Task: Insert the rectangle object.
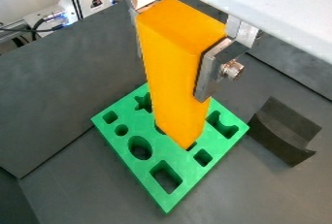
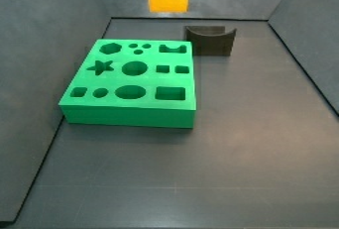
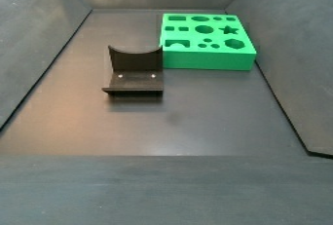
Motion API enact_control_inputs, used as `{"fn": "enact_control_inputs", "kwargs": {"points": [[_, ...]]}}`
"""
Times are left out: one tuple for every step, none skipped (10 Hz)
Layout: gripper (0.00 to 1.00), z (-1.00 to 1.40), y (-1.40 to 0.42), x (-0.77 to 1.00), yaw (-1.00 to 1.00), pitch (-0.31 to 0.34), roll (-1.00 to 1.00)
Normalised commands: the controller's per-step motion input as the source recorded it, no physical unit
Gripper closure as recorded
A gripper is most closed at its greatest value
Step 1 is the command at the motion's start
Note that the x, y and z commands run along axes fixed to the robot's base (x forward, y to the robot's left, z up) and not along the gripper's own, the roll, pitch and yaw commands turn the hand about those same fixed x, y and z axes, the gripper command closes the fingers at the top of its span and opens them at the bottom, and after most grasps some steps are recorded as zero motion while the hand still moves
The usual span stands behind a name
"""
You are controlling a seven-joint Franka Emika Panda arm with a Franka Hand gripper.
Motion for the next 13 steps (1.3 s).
{"fn": "enact_control_inputs", "kwargs": {"points": [[1.0, -0.05, 0.04, 0.0, 0.0, 0.0, -0.12], [1.0, -0.54, -0.07, 0.29, -0.28, 0.2, -0.15], [1.0, -0.6, -0.12, 0.47, -0.29, 0.246, -0.07], [1.0, -0.74, -0.13, 0.59, -0.21, 0.21, -0.01], [1.0, -0.8, -0.12, 0.64, -0.18, 0.189, 0.0], [1.0, -1.0, -0.04, 0.14, -0.12, 0.089, 0.0], [1.0, -1.0, 0.0, -0.19, 0.0, 0.0, 0.0], [1.0, -1.0, -0.06, -0.17, 0.18, 0.0, -0.05], [1.0, -0.88, -0.1, -0.07, 0.16, 0.0, -0.11], [1.0, -0.73, 0.0, -0.09, 0.13, 0.0, -0.19], [1.0, -0.66, 0.0, -0.01, 0.12, 0.0, -0.24], [1.0, -0.08, 0.14, 0.07, 0.0, 0.086, -0.14], [1.0, 0.0, 0.07, 0.0, 0.0, 0.0, 0.0]]}}
